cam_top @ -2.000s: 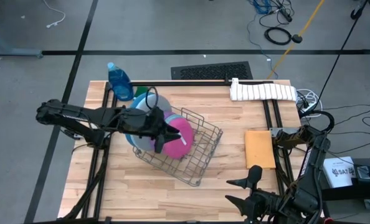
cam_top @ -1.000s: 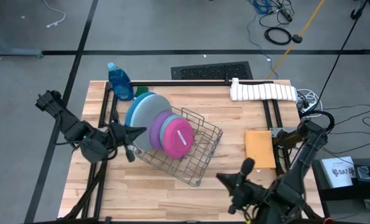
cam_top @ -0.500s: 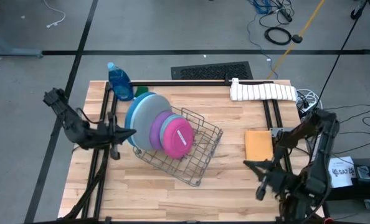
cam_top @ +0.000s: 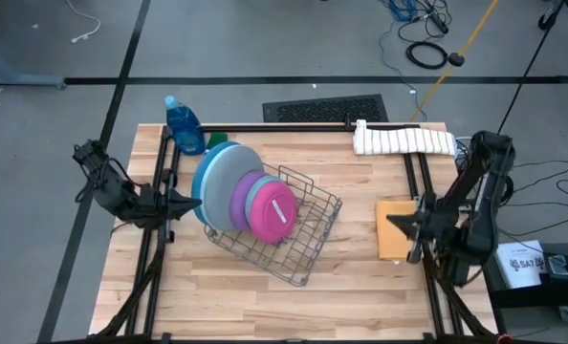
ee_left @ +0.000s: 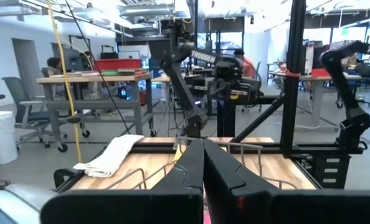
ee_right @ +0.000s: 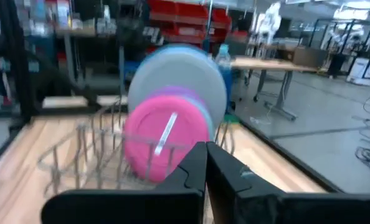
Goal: Sort dishes
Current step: Return to Home Position
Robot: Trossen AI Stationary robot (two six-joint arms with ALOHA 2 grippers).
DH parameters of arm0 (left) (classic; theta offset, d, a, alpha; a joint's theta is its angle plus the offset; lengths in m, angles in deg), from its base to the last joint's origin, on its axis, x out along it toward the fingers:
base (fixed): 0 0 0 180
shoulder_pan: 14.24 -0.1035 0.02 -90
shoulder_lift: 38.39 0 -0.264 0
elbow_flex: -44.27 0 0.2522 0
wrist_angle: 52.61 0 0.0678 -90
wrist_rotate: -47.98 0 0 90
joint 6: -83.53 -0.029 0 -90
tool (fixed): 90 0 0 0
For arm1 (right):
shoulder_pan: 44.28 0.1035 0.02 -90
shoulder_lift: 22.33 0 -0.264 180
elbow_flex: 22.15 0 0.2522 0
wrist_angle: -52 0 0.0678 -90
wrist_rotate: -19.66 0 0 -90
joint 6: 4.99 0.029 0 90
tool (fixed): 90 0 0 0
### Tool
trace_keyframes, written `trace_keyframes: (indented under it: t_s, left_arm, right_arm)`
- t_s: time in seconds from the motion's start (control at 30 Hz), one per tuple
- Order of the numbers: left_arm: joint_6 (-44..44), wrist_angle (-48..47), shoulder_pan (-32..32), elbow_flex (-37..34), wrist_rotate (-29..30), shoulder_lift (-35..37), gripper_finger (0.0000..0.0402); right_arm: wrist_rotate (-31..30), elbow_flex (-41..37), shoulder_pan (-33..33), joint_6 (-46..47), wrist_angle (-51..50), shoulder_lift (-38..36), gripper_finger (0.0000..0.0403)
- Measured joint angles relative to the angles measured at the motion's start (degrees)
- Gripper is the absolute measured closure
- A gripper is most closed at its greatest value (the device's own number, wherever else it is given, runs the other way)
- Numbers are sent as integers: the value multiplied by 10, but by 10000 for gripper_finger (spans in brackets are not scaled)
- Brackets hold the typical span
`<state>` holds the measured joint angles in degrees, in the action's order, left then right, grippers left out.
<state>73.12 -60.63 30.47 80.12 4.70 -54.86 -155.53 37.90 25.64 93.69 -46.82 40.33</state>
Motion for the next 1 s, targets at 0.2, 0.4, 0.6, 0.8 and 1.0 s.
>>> trace_keyframes:
  t_s: [0.2,0.4,0.6,0.8,1.0]
  left_arm:
    - [-32,-10,0,0,2,31,401]
    - [-36,-47,0,0,58,74,401]
    - [-19,-63,0,1,58,104,402]
    - [30,-107,-1,-2,50,103,402]
    - [40,-106,-1,-23,17,103,402]
  right_arm:
    - [-8,-35,-25,-72,10,-74,403]
    - [11,-58,-11,-145,18,-160,403]
    - [-47,-71,-10,-226,95,-201,403]
    - [-47,-164,-43,-179,165,-198,403]
    - [-47,-221,-43,-153,225,-192,403]
